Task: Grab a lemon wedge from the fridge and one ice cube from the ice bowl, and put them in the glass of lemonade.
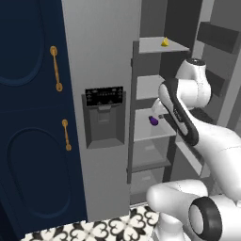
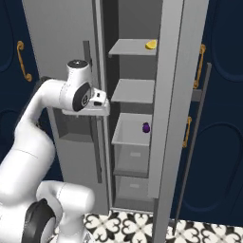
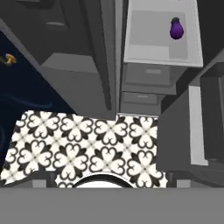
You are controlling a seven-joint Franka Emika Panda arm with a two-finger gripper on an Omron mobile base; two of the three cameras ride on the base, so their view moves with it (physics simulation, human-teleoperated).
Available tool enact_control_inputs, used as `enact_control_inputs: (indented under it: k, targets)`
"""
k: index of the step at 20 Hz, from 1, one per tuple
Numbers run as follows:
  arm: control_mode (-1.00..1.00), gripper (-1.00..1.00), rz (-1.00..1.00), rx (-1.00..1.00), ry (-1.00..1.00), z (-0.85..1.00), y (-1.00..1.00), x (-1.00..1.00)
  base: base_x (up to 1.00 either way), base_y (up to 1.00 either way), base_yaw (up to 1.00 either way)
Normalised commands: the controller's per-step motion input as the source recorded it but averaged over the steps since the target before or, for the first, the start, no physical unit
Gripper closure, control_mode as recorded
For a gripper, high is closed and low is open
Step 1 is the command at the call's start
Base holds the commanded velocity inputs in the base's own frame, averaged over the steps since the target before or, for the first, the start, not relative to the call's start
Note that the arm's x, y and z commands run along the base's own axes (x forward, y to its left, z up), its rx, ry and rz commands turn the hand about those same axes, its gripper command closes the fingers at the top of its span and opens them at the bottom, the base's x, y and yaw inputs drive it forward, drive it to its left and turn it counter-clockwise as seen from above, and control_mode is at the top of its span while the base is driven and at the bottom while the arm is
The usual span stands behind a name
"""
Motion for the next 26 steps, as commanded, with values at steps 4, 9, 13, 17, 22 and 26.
enact_control_inputs:
  k: [4, 9, 13, 17, 22, 26]
  targets:
    - [-1.00, -1.00, 0.08, 0.01, -0.01, 0.69, 0.50, -1.00, 0.00, 0.00, 0.00]
    - [-1.00, -1.00, 0.02, 0.00, 0.00, 0.25, 0.23, -0.95, 0.00, 0.00, 0.00]
    - [-1.00, -1.00, -0.06, 0.00, 0.01, 0.00, -0.13, -0.59, 0.00, 0.00, 0.00]
    - [-1.00, -1.00, -0.13, 0.00, 0.00, 0.00, -0.13, -0.58, 0.00, 0.00, 0.00]
    - [-1.00, -1.00, -0.06, 0.00, 0.00, 0.00, 0.00, 0.01, 0.00, 0.00, 0.00]
    - [-1.00, -1.00, 0.00, 0.00, 0.00, 0.00, 0.00, 0.00, 0.00, 0.00, 0.00]
